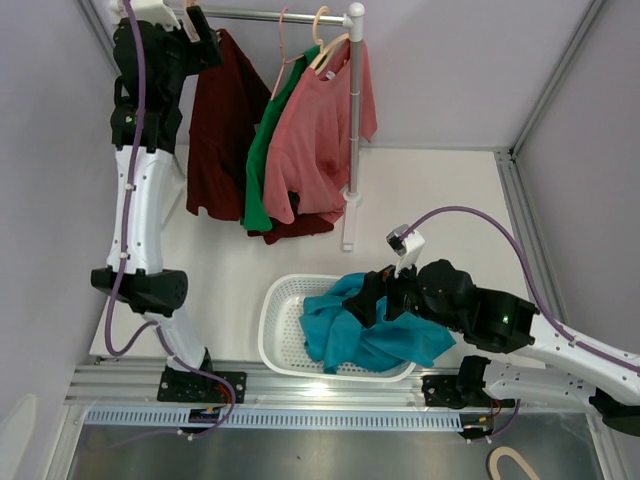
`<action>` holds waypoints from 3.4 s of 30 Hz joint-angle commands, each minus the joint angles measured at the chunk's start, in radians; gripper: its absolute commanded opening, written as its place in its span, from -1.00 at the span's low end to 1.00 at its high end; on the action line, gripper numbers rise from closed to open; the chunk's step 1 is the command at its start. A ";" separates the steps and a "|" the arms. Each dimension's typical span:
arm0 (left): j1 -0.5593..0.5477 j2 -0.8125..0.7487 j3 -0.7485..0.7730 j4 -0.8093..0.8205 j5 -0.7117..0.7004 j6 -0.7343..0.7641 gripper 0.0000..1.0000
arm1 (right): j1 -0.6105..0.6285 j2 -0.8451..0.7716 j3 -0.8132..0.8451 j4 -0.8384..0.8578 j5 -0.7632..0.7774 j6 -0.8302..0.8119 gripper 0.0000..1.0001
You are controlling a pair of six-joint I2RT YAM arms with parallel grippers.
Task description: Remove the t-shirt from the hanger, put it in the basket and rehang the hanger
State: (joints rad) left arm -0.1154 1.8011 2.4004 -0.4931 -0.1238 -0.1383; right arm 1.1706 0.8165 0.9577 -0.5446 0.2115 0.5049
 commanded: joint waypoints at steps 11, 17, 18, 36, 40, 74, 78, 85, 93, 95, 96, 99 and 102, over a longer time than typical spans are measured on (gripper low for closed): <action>0.036 0.138 0.022 0.184 0.072 0.020 0.76 | 0.011 -0.011 0.015 0.034 0.020 0.015 0.89; 0.049 0.167 0.031 0.257 0.065 0.054 0.27 | 0.011 -0.013 0.019 0.026 0.026 0.011 0.90; 0.052 0.168 0.032 0.261 0.072 0.052 0.18 | 0.009 -0.013 0.019 0.026 0.026 0.012 0.89; 0.097 0.245 0.034 0.335 0.254 -0.026 -0.79 | 0.011 -0.010 0.018 0.020 0.043 0.027 0.90; 0.097 0.238 0.036 0.329 0.269 -0.021 -0.98 | 0.009 -0.004 0.021 0.023 0.042 0.024 0.89; -0.030 -0.199 -0.247 0.090 -0.139 -0.008 -0.99 | 0.033 0.160 0.102 0.351 -0.016 -0.261 0.99; -0.082 -0.288 -0.351 0.033 -0.305 -0.038 -0.99 | 0.058 0.232 0.092 0.527 -0.087 -0.322 0.99; -0.145 -0.445 -0.431 -0.166 -0.569 -0.191 -0.99 | 0.087 0.406 0.142 0.774 -0.185 -0.365 0.99; -0.176 -0.586 -0.581 -0.170 -0.651 -0.166 -0.99 | 0.116 0.665 0.372 0.933 -0.245 -0.419 0.99; -0.176 -0.594 -0.601 -0.162 -0.654 -0.153 -0.99 | 0.123 0.740 0.439 0.920 -0.270 -0.424 0.99; -0.176 -0.595 -0.606 -0.162 -0.654 -0.150 -0.99 | 0.126 0.762 0.490 0.920 -0.294 -0.424 0.99; -0.176 -0.586 -0.607 -0.162 -0.662 -0.135 -0.99 | 0.130 0.840 0.588 0.908 -0.339 -0.410 0.99; -0.176 -0.576 -0.612 -0.154 -0.663 -0.130 -0.99 | 0.141 0.901 0.645 0.873 -0.356 -0.408 0.91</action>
State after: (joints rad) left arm -0.2813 1.2221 1.7897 -0.6949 -0.7658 -0.2867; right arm 1.2957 1.6722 1.5330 0.2993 -0.0963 0.1055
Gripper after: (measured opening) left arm 0.068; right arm 0.969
